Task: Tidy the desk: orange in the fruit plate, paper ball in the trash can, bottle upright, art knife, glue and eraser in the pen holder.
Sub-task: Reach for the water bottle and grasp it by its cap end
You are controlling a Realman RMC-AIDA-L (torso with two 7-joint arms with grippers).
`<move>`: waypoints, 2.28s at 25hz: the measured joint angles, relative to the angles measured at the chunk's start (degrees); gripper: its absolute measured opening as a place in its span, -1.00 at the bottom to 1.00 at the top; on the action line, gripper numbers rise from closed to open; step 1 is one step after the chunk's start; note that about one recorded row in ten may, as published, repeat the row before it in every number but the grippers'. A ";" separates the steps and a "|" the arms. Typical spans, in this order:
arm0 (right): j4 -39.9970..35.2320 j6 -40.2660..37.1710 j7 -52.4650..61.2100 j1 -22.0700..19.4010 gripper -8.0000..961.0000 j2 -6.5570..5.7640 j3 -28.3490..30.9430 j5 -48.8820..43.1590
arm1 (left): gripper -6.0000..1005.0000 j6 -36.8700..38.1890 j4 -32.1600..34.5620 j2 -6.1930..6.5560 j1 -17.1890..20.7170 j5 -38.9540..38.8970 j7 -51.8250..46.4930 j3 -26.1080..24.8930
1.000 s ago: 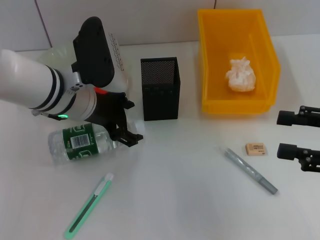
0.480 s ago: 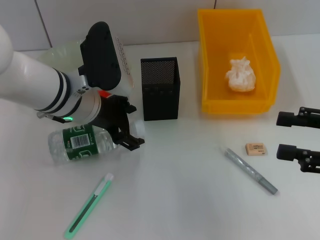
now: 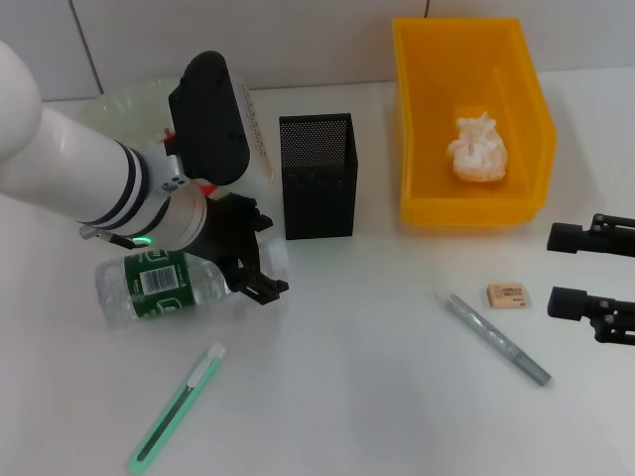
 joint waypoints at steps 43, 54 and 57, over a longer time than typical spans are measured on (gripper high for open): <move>0.63 1.00 0.04 0.50 0.39 -0.14 0.07 -0.09 | 0.35 -0.23 -0.70 0.00 -0.09 0.67 -2.31 0.85; 0.64 1.23 0.10 0.62 0.39 -0.13 0.23 -0.09 | 0.09 -0.49 -0.68 0.00 -0.09 1.26 -2.51 0.94; 0.64 1.23 0.09 0.62 0.39 -0.11 0.31 -0.09 | 0.08 -0.25 -0.69 0.00 -0.13 1.31 -2.52 0.94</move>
